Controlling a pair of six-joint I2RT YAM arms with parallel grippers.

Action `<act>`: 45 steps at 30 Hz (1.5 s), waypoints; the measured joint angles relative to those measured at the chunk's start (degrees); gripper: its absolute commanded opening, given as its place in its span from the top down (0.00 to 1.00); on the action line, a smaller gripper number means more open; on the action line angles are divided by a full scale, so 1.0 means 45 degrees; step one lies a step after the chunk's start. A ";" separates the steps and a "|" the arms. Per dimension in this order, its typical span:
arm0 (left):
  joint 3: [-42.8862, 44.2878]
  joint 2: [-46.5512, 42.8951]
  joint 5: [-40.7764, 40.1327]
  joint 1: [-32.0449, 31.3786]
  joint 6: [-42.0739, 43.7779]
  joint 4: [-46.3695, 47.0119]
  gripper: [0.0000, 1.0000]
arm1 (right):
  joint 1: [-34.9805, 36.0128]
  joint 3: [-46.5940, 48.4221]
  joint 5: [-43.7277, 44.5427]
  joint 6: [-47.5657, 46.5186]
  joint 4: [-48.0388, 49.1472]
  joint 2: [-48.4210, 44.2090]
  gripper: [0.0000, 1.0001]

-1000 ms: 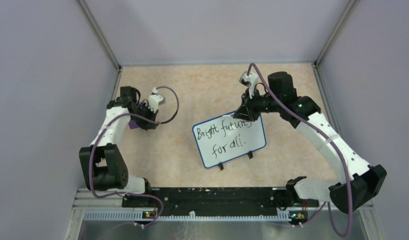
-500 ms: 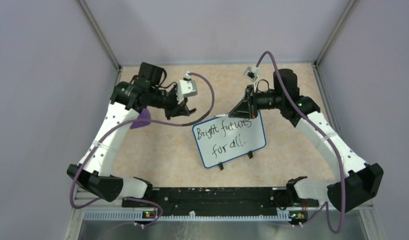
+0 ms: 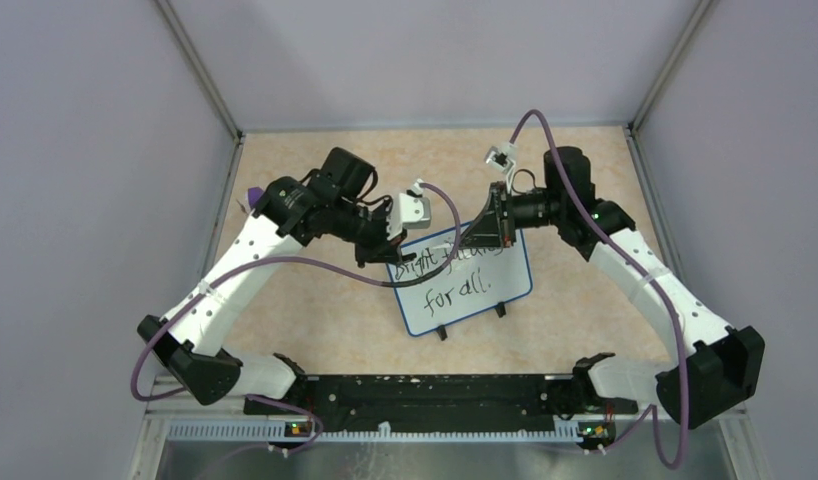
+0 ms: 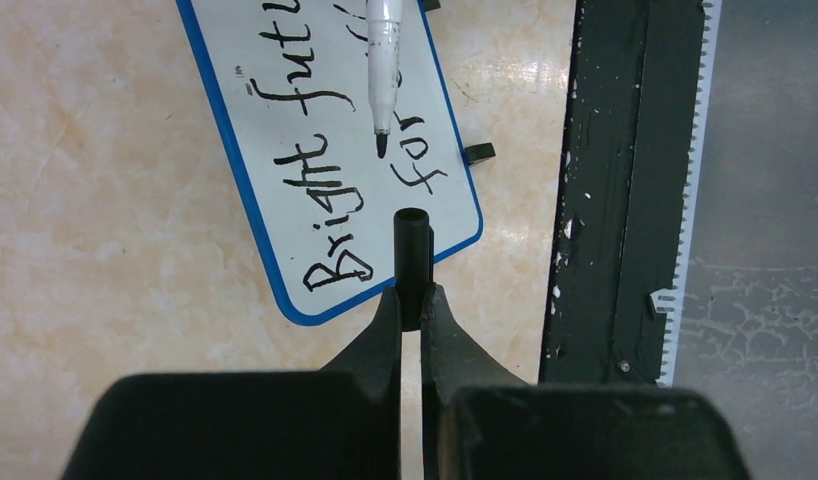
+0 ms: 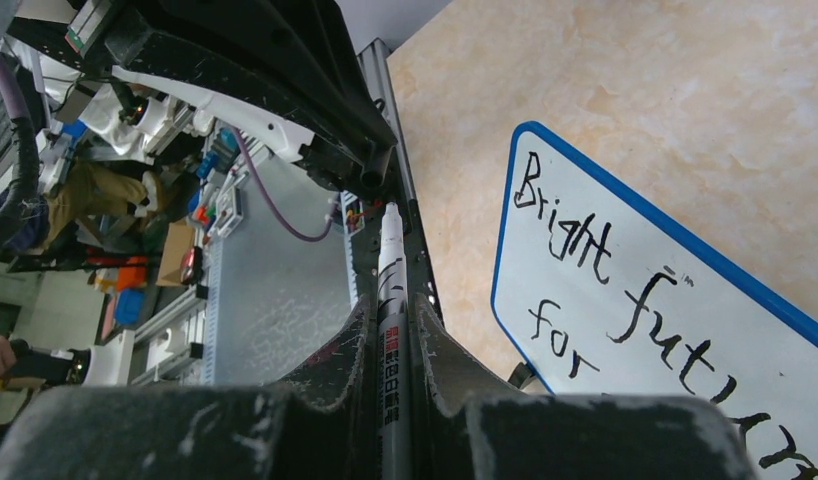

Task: Write a sentence on the whiteboard
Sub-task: Insert the whiteboard marker into the pen cap.

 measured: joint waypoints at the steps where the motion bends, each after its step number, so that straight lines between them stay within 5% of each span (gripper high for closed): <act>1: 0.0000 0.0000 -0.0087 -0.0068 -0.0044 0.0000 1.00 | 0.0005 0.0000 -0.0029 0.0000 -0.0005 -0.0019 1.00; 45: 0.0005 0.0602 -0.0185 -0.0641 -0.0442 0.0083 1.00 | 0.0884 0.0024 0.0699 -0.1141 -0.0899 0.0073 1.00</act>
